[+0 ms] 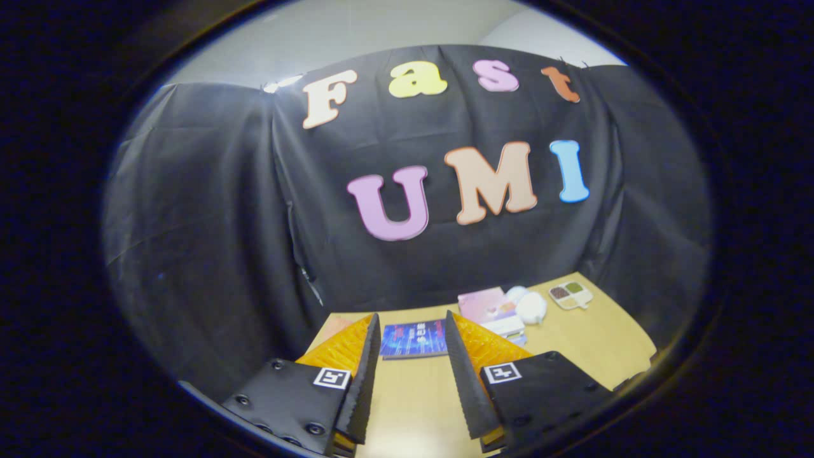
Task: Open the storage box then place both shoes into the box .Put the left shoe in first, then the right shoe, with the right side of both shoes facing outward in a uniform manner.
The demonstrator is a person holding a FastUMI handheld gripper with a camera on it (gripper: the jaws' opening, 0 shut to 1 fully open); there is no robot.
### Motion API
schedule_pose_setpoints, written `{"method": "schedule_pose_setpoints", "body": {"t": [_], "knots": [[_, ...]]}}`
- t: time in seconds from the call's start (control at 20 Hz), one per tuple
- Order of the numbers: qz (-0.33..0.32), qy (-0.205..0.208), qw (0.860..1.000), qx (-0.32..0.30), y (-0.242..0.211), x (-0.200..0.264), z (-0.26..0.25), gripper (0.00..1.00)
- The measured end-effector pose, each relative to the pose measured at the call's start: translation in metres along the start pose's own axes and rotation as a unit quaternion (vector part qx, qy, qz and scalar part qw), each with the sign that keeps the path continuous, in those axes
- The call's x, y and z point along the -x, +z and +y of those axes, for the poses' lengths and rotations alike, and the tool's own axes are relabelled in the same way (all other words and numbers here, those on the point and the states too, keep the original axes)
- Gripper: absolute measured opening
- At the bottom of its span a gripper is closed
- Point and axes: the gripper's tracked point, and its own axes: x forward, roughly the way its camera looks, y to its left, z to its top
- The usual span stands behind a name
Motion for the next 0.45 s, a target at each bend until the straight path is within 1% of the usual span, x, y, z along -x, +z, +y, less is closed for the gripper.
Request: {"method": "schedule_pose_setpoints", "body": {"t": [0.1, 0.2, 0.35, 0.45], "knots": [[-0.041, -0.015, 0.999, 0.014, 0.034, 0.006, -0.021, 0.61], [-0.065, -0.024, 0.997, 0.029, 0.059, 0.009, -0.041, 0.61], [-0.091, -0.030, 0.995, 0.041, 0.083, 0.014, -0.063, 0.61], [-0.094, -0.032, 0.994, 0.042, 0.090, 0.012, -0.078, 0.61]]}}
